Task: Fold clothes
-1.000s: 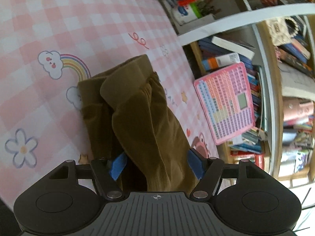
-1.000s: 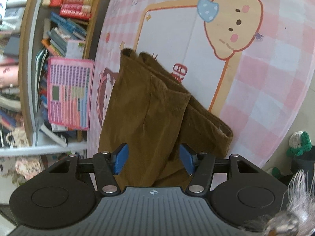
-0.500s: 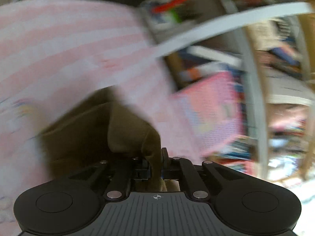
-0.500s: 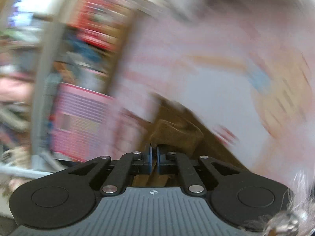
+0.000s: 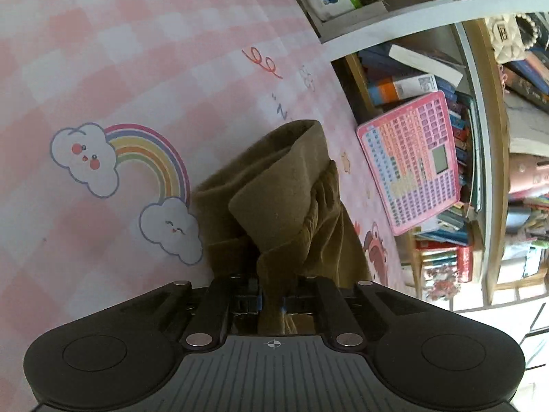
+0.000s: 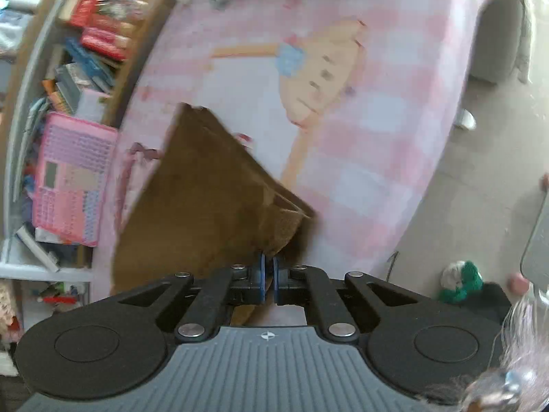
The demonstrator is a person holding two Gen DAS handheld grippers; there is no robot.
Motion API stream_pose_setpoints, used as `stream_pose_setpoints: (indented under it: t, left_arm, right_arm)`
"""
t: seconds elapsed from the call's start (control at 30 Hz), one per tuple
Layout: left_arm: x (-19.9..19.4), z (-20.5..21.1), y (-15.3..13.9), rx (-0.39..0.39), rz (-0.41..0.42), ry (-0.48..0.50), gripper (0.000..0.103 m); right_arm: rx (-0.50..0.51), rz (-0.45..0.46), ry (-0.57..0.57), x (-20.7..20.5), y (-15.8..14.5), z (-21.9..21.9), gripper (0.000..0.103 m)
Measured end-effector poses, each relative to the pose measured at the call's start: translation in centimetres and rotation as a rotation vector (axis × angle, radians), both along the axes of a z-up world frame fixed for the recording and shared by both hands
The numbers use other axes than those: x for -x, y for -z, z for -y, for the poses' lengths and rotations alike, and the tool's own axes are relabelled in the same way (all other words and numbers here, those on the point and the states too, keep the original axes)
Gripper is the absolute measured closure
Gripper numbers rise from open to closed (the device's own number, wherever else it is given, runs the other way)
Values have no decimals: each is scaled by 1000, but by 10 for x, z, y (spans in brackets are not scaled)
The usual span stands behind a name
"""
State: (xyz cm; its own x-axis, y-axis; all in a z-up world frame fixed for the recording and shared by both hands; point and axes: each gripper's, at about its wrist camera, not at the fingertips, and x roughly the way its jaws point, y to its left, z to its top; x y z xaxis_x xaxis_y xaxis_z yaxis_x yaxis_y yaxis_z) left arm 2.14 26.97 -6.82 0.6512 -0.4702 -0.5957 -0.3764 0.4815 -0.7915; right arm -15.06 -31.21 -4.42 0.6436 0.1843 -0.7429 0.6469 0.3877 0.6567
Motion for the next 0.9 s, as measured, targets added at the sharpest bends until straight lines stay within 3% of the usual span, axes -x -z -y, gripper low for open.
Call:
stream_pose_setpoints:
  t: [0.07,0.2,0.27,0.33,0.37,0.57,0.7,0.8,0.87,0.9]
  left_arm:
    - [-5,3,-6,-19,8,11,92]
    - [-8,14,-42,-40,152,37,94]
    - [-5,28,-76,-76,306,95,95]
    - [3,33,-95,-97,399,125,95]
    - [5,30,-92,-88,388,113,95]
    - [4,5,-17,-127,61,52,94]
    - [15,3,-19,-116,66,39,82]
    - [31,1,-24,-107,69,17,65]
    - [34,1,-21,-101,60,-7,46]
    - [32,1,-18,-102,52,-22,45]
  right_arm:
    - [6,-2,2,0,2,-1,98]
    - [18,-5,5,-1,7,-4,98]
    - [25,-7,6,-1,10,-6,98]
    - [31,-9,8,-1,12,-7,98]
    - [32,-9,9,-2,13,-7,98]
    - [38,-14,0,-4,13,-8,98]
    - [51,-22,-11,-6,10,-9,98]
    - [73,-24,-27,-8,6,-10,93]
    - [113,-23,-54,-10,2,-13,92]
    - [138,-24,-70,-11,-1,-15,92]
